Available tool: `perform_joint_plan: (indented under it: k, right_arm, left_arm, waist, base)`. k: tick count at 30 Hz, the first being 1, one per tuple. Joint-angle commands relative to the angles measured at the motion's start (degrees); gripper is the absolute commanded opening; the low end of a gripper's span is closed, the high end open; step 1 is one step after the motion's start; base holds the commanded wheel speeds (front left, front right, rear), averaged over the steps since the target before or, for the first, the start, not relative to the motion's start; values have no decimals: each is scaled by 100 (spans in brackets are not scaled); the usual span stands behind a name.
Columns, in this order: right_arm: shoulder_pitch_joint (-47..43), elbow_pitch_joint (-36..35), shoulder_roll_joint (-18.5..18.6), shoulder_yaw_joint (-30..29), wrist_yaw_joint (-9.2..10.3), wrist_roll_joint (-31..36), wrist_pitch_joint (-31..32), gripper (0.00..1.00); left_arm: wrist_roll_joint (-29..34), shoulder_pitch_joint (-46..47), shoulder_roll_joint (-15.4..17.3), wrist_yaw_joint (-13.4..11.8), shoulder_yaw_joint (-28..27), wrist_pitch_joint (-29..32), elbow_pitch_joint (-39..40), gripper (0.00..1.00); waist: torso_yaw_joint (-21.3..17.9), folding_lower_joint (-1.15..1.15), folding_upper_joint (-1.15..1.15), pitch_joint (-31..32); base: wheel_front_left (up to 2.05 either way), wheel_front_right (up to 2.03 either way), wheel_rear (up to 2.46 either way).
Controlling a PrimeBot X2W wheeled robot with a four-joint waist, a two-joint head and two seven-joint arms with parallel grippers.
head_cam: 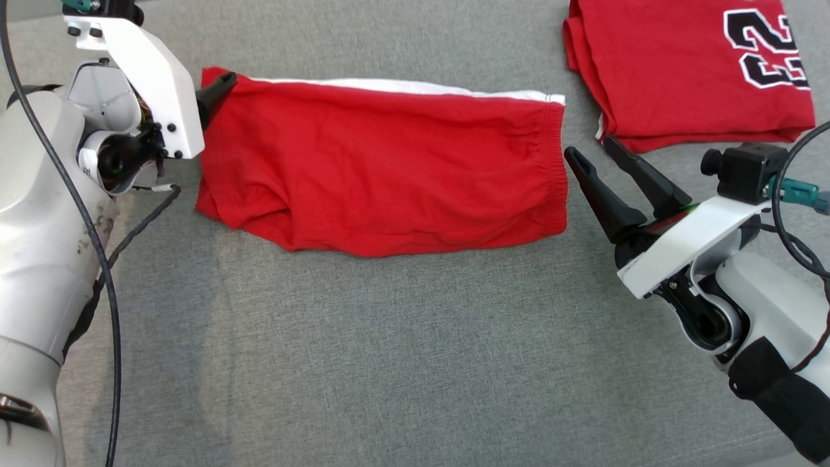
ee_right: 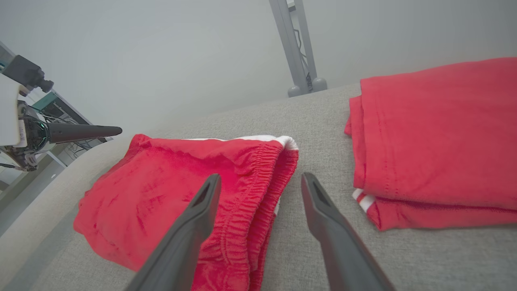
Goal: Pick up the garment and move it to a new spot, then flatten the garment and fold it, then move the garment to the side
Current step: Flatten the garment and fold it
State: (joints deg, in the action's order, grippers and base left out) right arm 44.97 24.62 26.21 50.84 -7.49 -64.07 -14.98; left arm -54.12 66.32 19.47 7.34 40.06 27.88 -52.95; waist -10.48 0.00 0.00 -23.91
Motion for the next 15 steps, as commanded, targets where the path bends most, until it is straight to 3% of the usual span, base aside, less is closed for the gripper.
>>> perform_joint_plan:
  k: [1, 15]
  right_arm:
    - [-93, 20, 36, -12, -3, -44, -28, 100]
    - [-272, 239, 150, 151, -3, -493, -28, 100]
  left_arm:
    - [-72, -68, 47, 18, 42, -33, 60, 100]
    - [-489, -652, 303, 15, 293, -239, 555, 100]
  waist:
    - [9, 0, 0, 123]
    - [196, 0, 0, 480]
  base:
    - [0, 0, 0]
    - [0, 0, 0]
